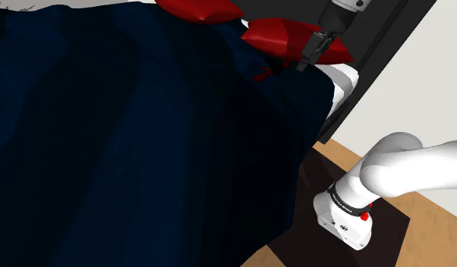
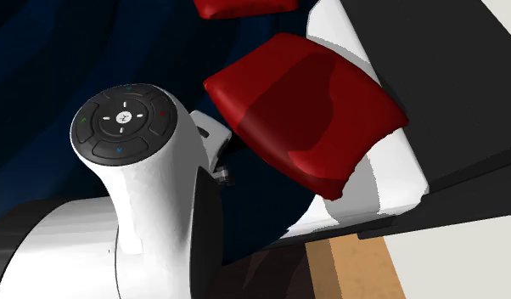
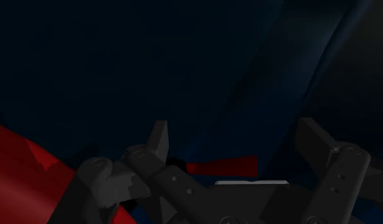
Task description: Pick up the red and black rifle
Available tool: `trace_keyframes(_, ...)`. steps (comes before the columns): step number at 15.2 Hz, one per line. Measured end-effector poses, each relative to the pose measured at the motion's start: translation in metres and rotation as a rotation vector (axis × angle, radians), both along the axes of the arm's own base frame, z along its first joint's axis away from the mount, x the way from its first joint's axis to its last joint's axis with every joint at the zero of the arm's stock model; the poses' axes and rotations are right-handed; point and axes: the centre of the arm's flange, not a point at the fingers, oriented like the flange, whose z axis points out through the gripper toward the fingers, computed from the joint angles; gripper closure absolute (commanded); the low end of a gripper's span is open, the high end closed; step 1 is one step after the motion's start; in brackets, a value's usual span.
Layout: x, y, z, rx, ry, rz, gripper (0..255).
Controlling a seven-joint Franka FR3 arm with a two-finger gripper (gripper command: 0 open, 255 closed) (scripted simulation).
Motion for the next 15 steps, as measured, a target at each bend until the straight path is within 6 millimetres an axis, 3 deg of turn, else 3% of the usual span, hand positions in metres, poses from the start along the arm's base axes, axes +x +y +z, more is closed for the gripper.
trace_keyframes(2,0.007,0.000,0.000,-0.001,0.003,-0.034,0)
trace_keyframes(8,0.077,-0.013,-0.013,0.000,0.053,-0.467,0)
trace_keyframes(11,0.113,-0.031,-0.024,0.001,0.080,-0.705,0)
trace_keyframes(15,0.143,-0.066,-0.040,0.003,0.112,-0.988,0)
